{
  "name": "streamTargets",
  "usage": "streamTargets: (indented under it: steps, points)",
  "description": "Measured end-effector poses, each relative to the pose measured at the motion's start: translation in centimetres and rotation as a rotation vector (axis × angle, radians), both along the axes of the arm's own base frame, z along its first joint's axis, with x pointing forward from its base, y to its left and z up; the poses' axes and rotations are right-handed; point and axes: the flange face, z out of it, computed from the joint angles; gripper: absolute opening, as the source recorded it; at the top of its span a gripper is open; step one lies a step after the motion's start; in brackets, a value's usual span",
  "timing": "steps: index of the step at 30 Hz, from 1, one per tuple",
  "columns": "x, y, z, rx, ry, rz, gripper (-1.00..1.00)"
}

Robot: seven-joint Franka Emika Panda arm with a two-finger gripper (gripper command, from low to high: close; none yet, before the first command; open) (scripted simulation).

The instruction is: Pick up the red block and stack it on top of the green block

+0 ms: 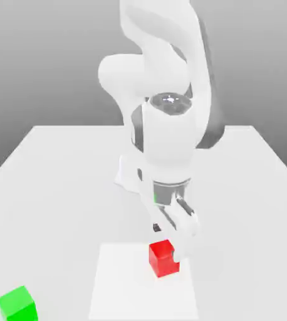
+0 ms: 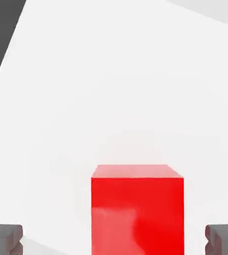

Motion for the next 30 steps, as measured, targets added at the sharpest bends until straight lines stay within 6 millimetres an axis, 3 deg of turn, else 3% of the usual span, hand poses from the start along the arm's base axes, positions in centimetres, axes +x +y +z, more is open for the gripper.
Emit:
streamTargets:
  steps: [8, 9, 16, 30]
  points:
    - [-0.8, -0.1, -3.8, -0.005, 0.014, 0.004, 0.0]
    - [-0.9, -0.2, -4.3, -0.006, 0.018, 0.005, -1.0]
    - [-0.9, -0.2, -4.3, -0.006, 0.015, 0.005, -1.0]
    - [-0.2, 0.0, 1.4, -0.002, 0.002, 0.004, -1.0]
